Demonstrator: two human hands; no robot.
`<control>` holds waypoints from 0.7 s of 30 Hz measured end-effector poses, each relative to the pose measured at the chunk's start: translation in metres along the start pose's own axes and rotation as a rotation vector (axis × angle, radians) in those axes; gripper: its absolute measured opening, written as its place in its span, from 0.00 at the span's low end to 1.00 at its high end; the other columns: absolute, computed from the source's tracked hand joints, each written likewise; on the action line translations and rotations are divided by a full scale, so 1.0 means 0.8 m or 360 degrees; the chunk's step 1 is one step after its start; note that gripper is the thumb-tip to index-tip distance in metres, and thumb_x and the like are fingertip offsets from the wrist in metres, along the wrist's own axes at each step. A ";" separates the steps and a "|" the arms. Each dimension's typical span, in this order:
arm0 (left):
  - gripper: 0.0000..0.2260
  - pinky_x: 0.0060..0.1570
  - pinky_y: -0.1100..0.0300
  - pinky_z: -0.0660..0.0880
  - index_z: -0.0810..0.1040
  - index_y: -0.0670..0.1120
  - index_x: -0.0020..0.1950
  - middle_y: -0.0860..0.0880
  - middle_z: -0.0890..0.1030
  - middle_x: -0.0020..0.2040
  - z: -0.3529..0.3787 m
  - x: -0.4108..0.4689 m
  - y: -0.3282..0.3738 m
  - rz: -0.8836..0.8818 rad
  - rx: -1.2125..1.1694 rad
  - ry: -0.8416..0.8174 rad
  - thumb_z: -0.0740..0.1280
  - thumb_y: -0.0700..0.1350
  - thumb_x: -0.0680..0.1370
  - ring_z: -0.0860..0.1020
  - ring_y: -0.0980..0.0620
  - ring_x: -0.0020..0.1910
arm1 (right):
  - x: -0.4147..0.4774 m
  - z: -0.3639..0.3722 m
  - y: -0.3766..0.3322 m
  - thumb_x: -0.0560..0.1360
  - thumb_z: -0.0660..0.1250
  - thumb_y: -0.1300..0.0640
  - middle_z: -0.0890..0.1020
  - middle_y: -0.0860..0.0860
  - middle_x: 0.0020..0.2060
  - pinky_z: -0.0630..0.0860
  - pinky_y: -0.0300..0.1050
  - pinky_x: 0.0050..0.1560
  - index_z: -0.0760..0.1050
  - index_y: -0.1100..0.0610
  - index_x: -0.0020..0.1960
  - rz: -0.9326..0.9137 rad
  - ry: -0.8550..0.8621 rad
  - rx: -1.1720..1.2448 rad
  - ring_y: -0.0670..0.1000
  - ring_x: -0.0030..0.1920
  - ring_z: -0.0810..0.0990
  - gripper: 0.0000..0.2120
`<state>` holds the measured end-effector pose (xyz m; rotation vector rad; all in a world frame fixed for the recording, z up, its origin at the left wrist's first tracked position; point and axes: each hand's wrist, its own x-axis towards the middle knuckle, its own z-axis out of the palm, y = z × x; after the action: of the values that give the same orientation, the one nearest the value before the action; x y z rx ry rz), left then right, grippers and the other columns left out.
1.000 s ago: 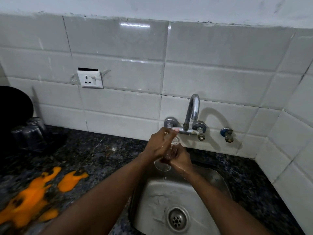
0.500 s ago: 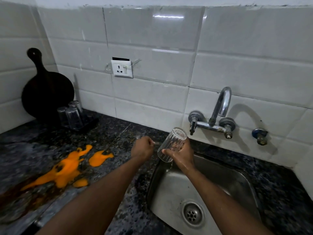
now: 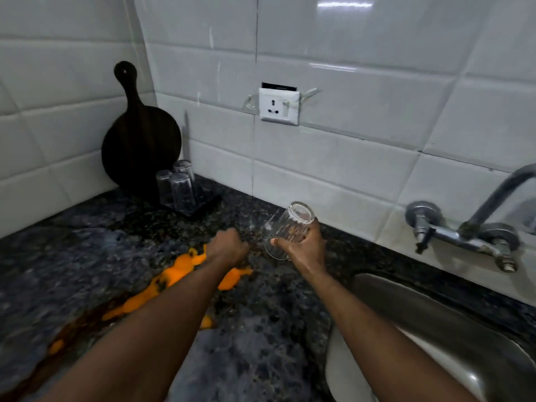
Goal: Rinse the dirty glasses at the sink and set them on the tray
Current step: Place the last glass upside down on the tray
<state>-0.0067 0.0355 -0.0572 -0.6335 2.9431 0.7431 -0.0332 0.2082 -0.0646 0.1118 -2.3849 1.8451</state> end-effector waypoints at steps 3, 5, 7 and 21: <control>0.17 0.53 0.50 0.77 0.79 0.41 0.58 0.38 0.80 0.59 -0.027 0.046 -0.053 -0.0121 0.0106 0.0029 0.65 0.52 0.77 0.79 0.37 0.57 | 0.027 0.061 -0.013 0.59 0.84 0.57 0.78 0.47 0.51 0.73 0.39 0.52 0.67 0.53 0.68 -0.0020 -0.0052 -0.0025 0.48 0.52 0.79 0.42; 0.17 0.55 0.49 0.76 0.79 0.41 0.58 0.38 0.80 0.59 -0.040 0.072 -0.085 -0.0164 0.0145 0.0021 0.65 0.53 0.77 0.79 0.38 0.58 | 0.043 0.093 -0.020 0.59 0.84 0.56 0.79 0.47 0.51 0.73 0.38 0.52 0.67 0.52 0.68 -0.0032 -0.0099 -0.0053 0.47 0.52 0.79 0.42; 0.17 0.60 0.48 0.75 0.78 0.42 0.59 0.39 0.79 0.60 -0.051 0.102 -0.117 -0.0234 0.0187 0.0000 0.65 0.53 0.77 0.78 0.38 0.60 | 0.062 0.127 -0.026 0.59 0.84 0.54 0.79 0.47 0.52 0.74 0.39 0.53 0.67 0.52 0.68 -0.0064 -0.0151 -0.0094 0.47 0.52 0.79 0.42; 0.42 0.65 0.48 0.73 0.71 0.45 0.71 0.40 0.72 0.71 -0.059 0.241 -0.213 -0.0155 0.0470 -0.0352 0.72 0.70 0.66 0.70 0.40 0.71 | 0.197 0.302 -0.025 0.59 0.83 0.54 0.82 0.49 0.54 0.78 0.45 0.57 0.66 0.52 0.67 -0.0162 -0.0271 -0.0211 0.50 0.53 0.81 0.42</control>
<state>-0.1125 -0.1957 -0.1176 -0.6183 2.7193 0.3348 -0.1993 -0.0282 -0.0826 0.3841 -2.5529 1.6898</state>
